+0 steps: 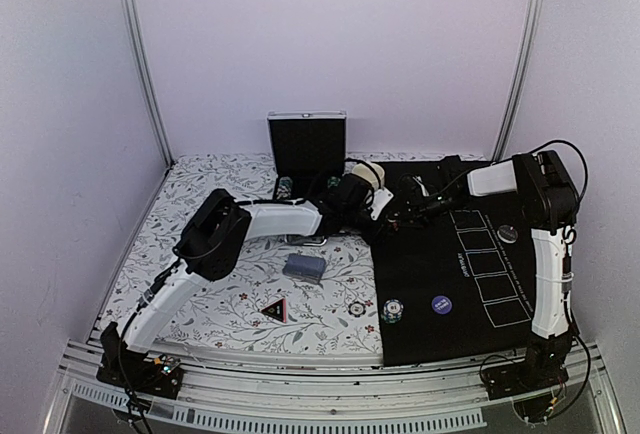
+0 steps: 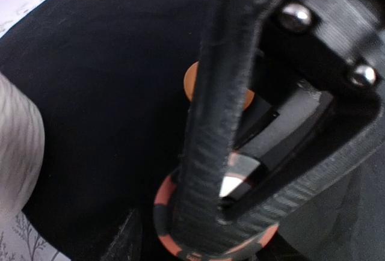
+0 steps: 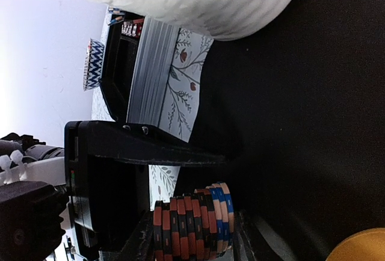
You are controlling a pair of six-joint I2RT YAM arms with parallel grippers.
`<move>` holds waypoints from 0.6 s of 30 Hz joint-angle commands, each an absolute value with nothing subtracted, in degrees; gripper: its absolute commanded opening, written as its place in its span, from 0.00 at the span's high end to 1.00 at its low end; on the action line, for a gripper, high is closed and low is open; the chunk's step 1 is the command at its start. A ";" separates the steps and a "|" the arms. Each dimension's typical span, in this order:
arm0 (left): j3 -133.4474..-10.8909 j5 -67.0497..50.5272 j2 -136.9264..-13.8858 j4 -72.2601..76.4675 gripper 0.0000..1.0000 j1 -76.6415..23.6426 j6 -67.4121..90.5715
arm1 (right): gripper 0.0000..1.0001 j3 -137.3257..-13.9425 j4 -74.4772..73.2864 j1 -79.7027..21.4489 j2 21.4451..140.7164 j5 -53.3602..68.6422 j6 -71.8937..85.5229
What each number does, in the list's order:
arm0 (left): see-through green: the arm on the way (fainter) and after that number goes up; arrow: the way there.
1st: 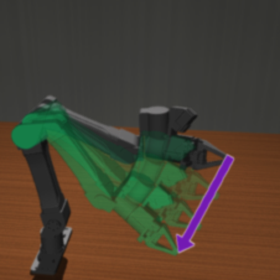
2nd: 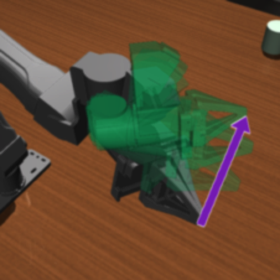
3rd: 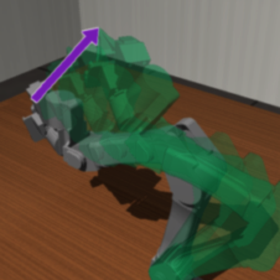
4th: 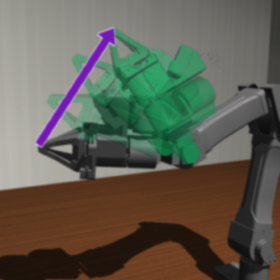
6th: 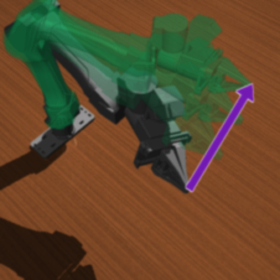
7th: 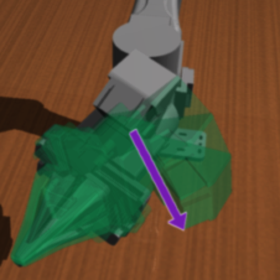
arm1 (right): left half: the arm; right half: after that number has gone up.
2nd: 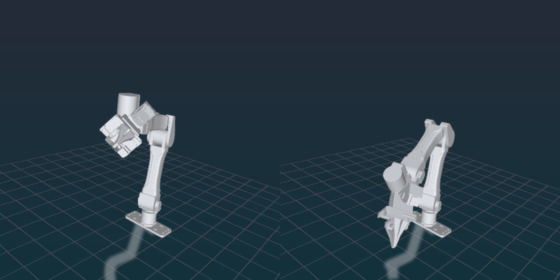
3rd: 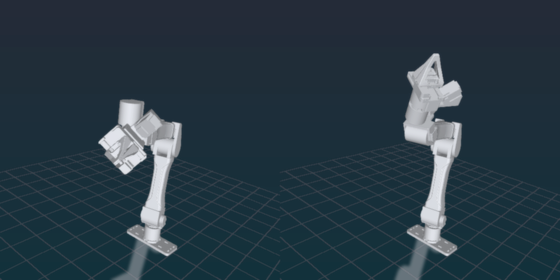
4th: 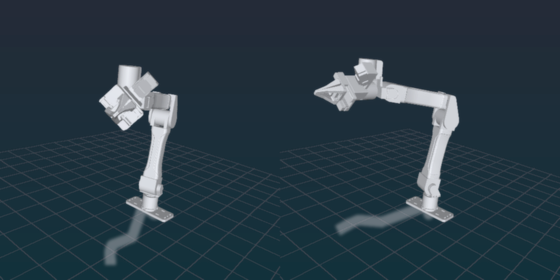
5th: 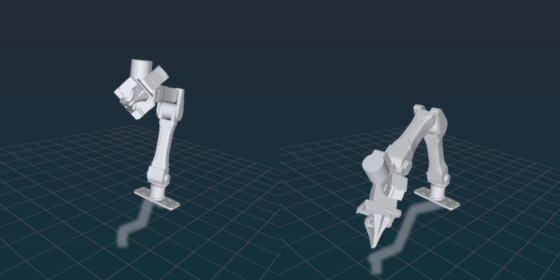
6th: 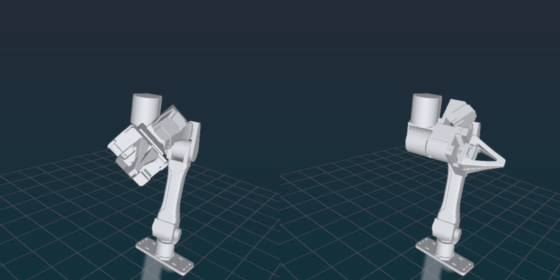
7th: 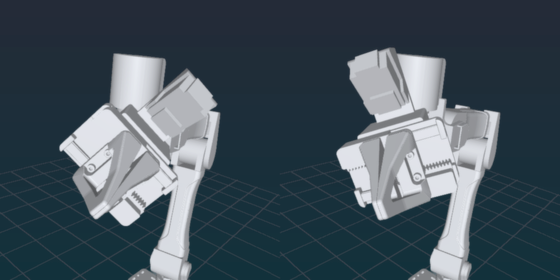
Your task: Distribute texas hold em gaming equipment
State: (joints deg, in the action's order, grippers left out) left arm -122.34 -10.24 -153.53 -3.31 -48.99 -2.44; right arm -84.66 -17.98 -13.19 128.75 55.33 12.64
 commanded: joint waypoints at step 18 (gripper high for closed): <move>-121.16 -13.10 -154.51 -2.11 0.63 -49.59 -4.34 | 0.53 -84.29 -20.79 -13.18 124.88 46.55 11.48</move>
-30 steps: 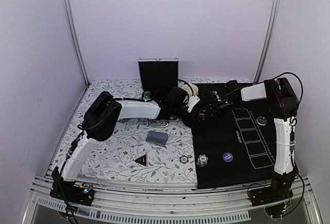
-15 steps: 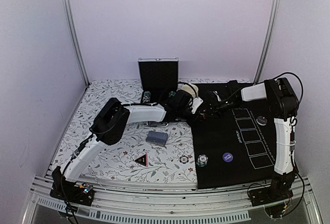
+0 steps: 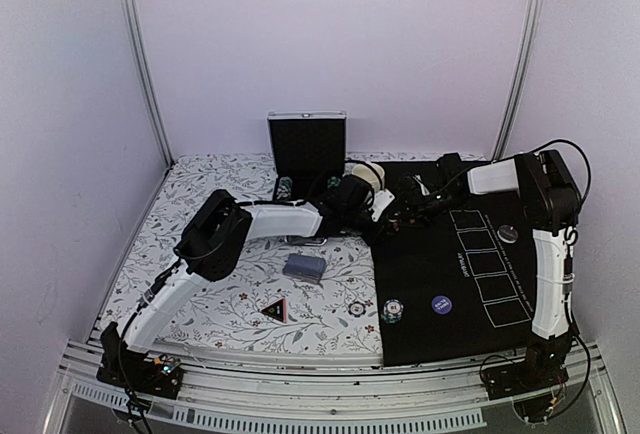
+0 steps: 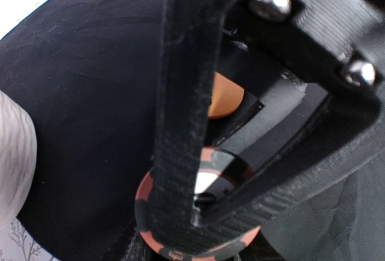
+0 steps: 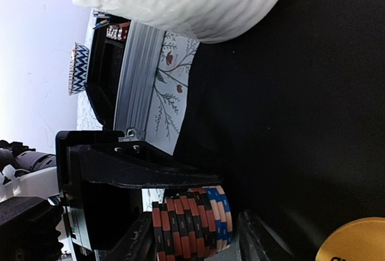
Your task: Distribute texas hold em gaming equipment
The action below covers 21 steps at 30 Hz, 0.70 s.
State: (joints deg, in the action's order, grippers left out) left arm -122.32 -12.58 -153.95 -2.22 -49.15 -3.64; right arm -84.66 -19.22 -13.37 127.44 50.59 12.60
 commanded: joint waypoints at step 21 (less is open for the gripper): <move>-119.24 -13.00 -152.78 -1.18 0.56 -49.51 -3.83 | 0.30 -86.15 -20.94 -13.21 122.74 47.75 8.87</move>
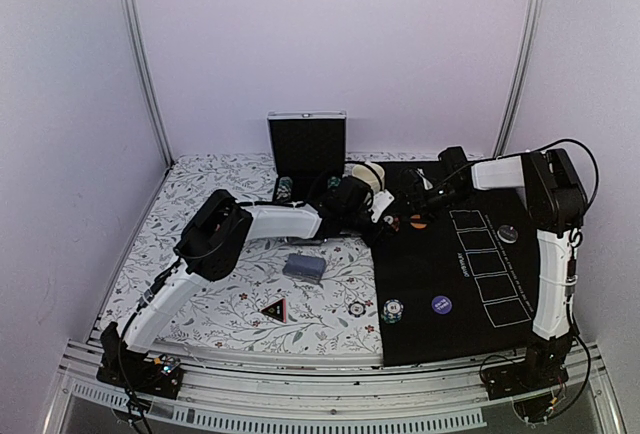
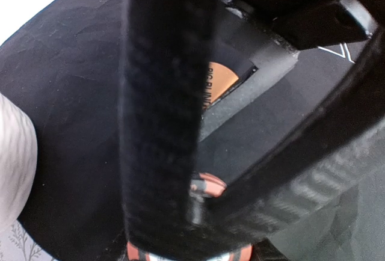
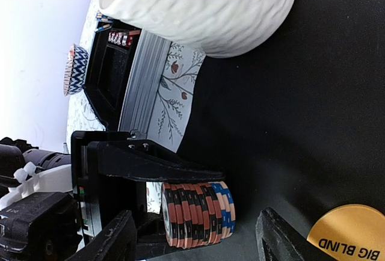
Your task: Distribute texas hold em gaming equipment
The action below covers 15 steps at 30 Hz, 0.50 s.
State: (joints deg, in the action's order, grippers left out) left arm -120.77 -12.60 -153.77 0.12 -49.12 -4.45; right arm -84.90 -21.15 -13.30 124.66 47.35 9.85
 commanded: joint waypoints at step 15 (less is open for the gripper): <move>-119.76 -12.95 -151.43 -1.65 0.63 -49.53 -6.25 | 0.30 -86.33 -22.05 -13.20 121.40 45.53 8.62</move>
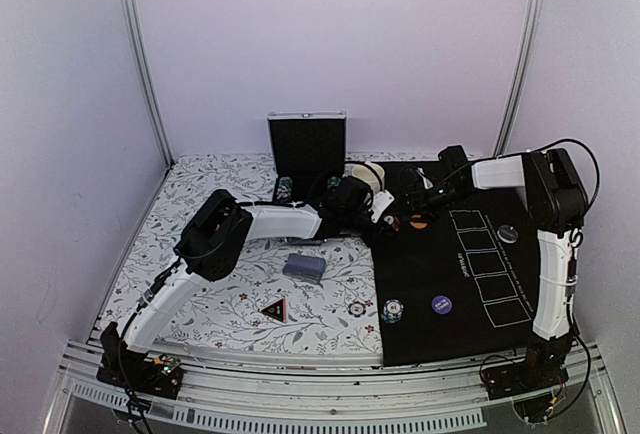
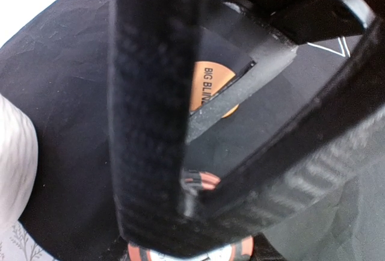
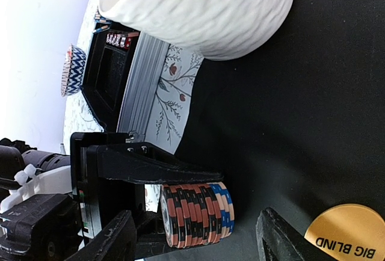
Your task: Distribute texas hold em gaming equipment
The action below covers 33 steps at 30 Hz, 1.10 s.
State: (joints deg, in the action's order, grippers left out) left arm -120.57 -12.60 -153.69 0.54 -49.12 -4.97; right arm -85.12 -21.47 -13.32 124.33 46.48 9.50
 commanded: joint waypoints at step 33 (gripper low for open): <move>-128.19 -3.55 -150.38 -35.86 0.62 -50.09 -12.46 | 0.30 -82.53 -23.90 -13.14 114.08 38.11 7.86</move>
